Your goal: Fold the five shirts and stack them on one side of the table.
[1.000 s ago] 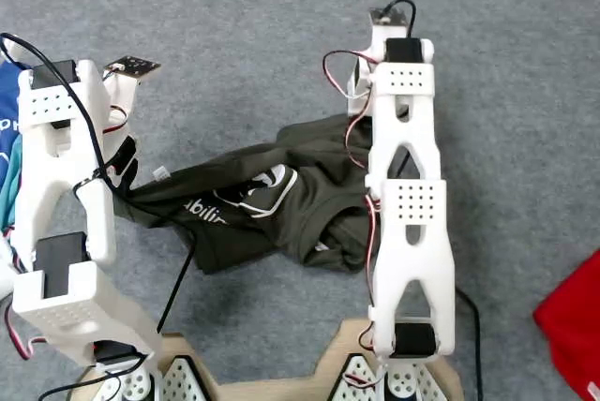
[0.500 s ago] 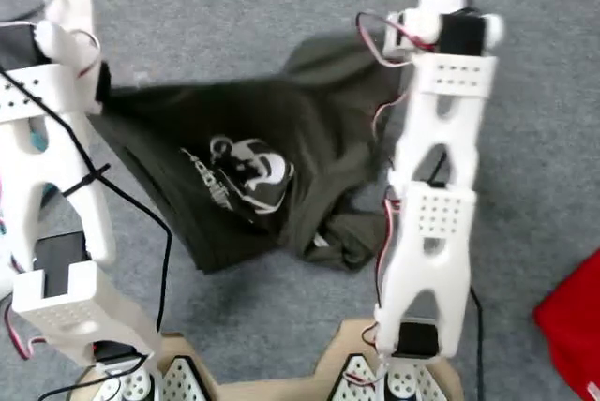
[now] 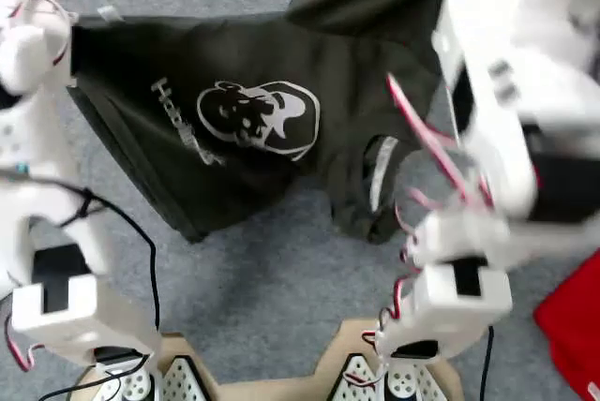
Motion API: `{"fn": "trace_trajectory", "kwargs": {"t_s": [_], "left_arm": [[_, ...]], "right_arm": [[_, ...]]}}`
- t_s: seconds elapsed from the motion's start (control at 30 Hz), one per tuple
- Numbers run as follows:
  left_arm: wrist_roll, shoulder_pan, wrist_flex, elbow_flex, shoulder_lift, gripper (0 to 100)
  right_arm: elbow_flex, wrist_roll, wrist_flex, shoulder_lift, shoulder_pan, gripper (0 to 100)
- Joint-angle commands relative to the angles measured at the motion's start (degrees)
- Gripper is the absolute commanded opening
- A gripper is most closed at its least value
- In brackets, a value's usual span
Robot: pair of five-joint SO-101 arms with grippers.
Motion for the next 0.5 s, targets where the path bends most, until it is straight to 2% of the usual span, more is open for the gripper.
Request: {"fn": "trace_trajectory", "kwargs": {"t_s": [0.0,0.3,0.47], "left_arm": [[0.5,2.0,0.5,-3.5,-7.4,2],[0.2,2.5,0.5,-8.5,-23.4,2],[0.1,1.9,0.5,-8.0,-32.3,2]], "right_arm": [[-1.4,3.3,0.4,-8.3,-0.1,0.5],[-1.4,10.6,-3.3,-19.1,0.4,0.5],[-1.4,11.4,-6.1,-21.9,7.2,0.5]]}}
